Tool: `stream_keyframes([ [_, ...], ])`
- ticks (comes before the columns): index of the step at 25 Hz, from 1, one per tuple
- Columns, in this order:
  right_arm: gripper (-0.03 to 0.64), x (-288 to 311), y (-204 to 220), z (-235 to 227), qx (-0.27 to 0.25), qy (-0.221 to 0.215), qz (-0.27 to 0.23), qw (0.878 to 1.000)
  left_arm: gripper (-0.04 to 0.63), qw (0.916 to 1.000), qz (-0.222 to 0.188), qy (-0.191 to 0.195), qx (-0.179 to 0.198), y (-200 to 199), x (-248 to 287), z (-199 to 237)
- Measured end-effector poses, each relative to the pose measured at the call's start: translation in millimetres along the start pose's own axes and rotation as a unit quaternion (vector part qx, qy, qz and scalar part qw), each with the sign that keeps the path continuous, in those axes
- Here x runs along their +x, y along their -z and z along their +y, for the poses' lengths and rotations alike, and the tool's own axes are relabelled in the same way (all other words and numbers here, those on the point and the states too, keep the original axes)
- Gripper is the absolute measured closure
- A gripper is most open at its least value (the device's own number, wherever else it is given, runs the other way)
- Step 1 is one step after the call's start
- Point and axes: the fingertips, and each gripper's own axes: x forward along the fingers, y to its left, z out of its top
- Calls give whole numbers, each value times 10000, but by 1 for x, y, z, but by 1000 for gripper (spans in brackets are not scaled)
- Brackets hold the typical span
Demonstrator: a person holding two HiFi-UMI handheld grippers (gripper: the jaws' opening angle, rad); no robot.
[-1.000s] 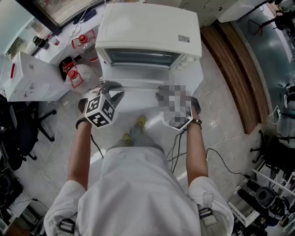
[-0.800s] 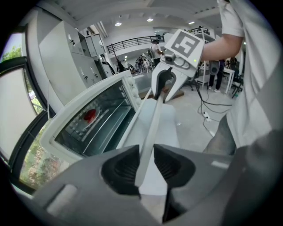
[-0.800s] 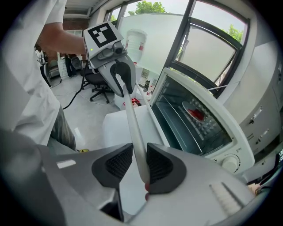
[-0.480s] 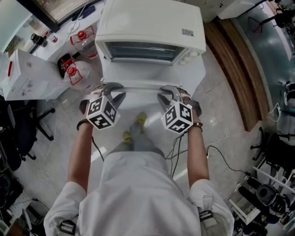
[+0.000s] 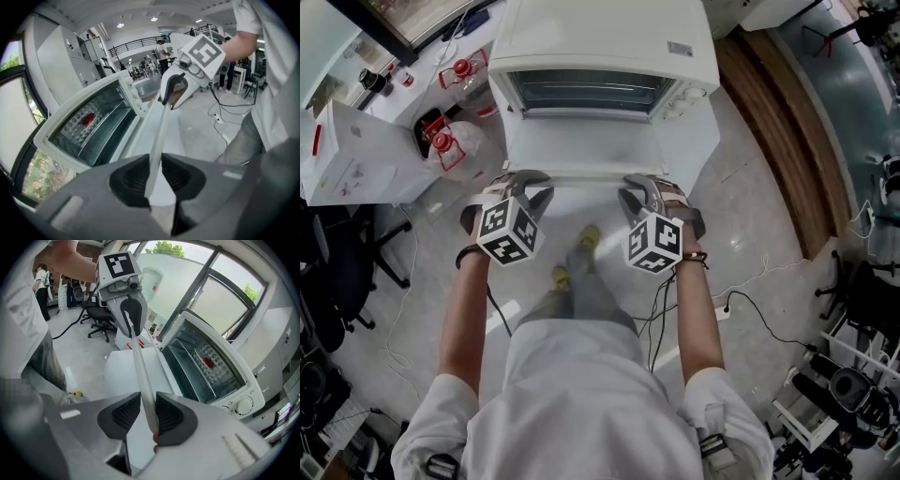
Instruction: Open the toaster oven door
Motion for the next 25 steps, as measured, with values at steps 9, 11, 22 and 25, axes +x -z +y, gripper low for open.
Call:
stream_keyframes([
  [9, 518, 12, 11, 19, -117, 470, -8, 9988, 522, 9988, -46, -471, 160, 13, 15, -15],
  [11, 518, 16, 13, 25, -69, 553, -40, 9984, 522, 9984, -65, -530, 183, 17, 18, -20],
  [22, 519, 36, 26, 46, 51, 1032, -114, 9946, 520, 9931, -256, -1098, 308, 35, 41, -36],
  [25, 520, 41, 30, 52, 44, 1129, -115, 9935, 509, 9925, -277, -1135, 362, 40, 46, -43],
])
